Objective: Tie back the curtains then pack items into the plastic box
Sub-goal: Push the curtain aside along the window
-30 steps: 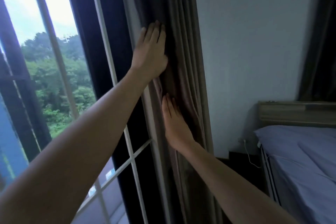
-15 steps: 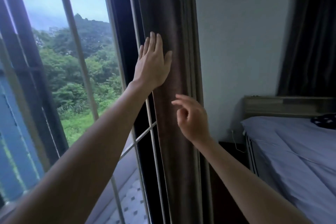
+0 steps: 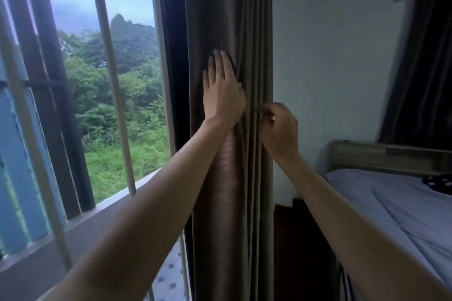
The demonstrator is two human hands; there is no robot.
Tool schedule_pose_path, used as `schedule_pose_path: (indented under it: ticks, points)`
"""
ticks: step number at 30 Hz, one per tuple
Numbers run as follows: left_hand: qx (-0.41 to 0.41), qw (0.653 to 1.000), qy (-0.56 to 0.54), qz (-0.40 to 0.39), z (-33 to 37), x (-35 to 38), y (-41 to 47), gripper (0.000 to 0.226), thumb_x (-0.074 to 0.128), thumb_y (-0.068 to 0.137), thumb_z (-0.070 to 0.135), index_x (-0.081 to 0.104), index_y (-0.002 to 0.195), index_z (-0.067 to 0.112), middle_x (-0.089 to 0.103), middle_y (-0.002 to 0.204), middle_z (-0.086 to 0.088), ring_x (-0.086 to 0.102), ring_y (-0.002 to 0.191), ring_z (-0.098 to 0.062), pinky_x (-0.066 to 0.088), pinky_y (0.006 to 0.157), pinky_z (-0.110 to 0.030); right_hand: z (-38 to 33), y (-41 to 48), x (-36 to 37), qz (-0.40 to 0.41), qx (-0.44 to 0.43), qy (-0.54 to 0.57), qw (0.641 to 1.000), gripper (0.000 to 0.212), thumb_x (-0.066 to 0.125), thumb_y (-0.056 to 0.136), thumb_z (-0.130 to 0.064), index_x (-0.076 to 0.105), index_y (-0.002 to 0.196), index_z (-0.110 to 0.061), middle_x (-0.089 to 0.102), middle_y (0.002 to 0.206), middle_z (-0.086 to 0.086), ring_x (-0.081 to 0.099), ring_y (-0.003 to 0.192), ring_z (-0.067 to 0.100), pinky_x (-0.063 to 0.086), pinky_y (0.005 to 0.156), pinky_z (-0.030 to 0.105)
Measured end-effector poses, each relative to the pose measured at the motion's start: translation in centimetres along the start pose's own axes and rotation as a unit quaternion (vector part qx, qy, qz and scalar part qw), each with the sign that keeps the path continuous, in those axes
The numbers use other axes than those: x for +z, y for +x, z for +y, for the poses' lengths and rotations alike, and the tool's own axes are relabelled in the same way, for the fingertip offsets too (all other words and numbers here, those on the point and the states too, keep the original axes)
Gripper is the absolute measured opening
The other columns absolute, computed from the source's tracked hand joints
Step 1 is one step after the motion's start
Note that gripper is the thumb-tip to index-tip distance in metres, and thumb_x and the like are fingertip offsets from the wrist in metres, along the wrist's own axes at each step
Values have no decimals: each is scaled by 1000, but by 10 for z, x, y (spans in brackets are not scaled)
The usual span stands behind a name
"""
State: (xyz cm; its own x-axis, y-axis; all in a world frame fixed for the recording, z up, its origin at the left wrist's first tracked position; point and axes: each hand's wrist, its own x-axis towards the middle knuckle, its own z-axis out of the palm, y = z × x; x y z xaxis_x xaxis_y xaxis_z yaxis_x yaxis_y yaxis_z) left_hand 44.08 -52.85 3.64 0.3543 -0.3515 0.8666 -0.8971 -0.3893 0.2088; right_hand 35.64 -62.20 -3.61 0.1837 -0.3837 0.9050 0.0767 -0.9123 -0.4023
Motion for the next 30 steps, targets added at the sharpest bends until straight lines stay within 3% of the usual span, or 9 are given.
schedule_pose_path:
  ticks: [4,9,13,15,17,22,24,27,30]
  points:
    - [-25,997,-76,-7,-31,9,-20,82,30,79,-17,0,152,5,3,161,-12,1,149,-21,5,122,-36,1,14,15,-36,-25,42,998,25,53,91,-9,65,113,-6,64,108,7,60,97,16,45,84,19]
    - [-37,997,-55,-39,-74,39,-68,88,37,80,-22,0,153,11,10,161,-9,12,148,-20,20,120,-40,10,26,43,-69,-21,75,995,44,61,93,-27,51,134,-13,58,124,3,51,106,2,37,85,0]
    - [-69,995,-51,-45,-81,50,-92,90,35,77,-24,3,153,12,14,160,-9,19,146,-21,25,118,-35,28,18,67,-105,11,119,987,61,67,89,-25,39,143,-14,56,131,3,57,114,11,51,96,26]
    - [-76,995,-48,-37,-81,52,-95,91,35,76,-25,4,153,11,15,160,-8,20,146,-21,26,117,-33,41,4,78,-131,7,124,984,69,67,90,-18,32,149,-14,54,137,4,53,123,16,45,105,34]
    - [-76,995,-45,-35,-83,54,-93,90,37,78,-24,4,153,11,15,160,-8,21,146,-20,26,117,-32,55,-17,84,-171,-13,119,978,75,63,91,-13,21,154,-20,55,136,5,54,123,17,41,109,33]
    - [-100,991,-59,-65,-83,61,-94,90,36,80,-22,1,154,17,12,161,-2,15,147,-14,21,119,-30,87,-91,87,-288,-13,89,953,85,55,93,-7,3,154,-36,59,127,6,61,109,18,49,99,35]
    - [-105,989,-70,-80,-84,63,-94,95,35,77,-24,0,154,19,9,162,0,14,147,-13,22,119,-32,100,-119,85,-320,-1,62,946,85,50,94,-7,0,153,-42,53,132,6,61,106,21,53,93,37]
    - [-113,985,-86,-97,-84,66,-96,99,34,73,-26,-2,154,19,7,162,1,11,148,-12,22,120,-33,115,-155,81,-333,8,30,942,84,46,97,-10,-7,151,-46,38,147,3,62,103,20,55,82,28]
    - [-124,979,-106,-125,-86,71,-107,102,32,71,-28,-2,154,20,6,162,2,9,148,-10,23,119,-34,118,-184,79,-341,19,-17,940,89,49,96,-9,-13,150,-43,32,153,5,61,109,23,58,79,36]
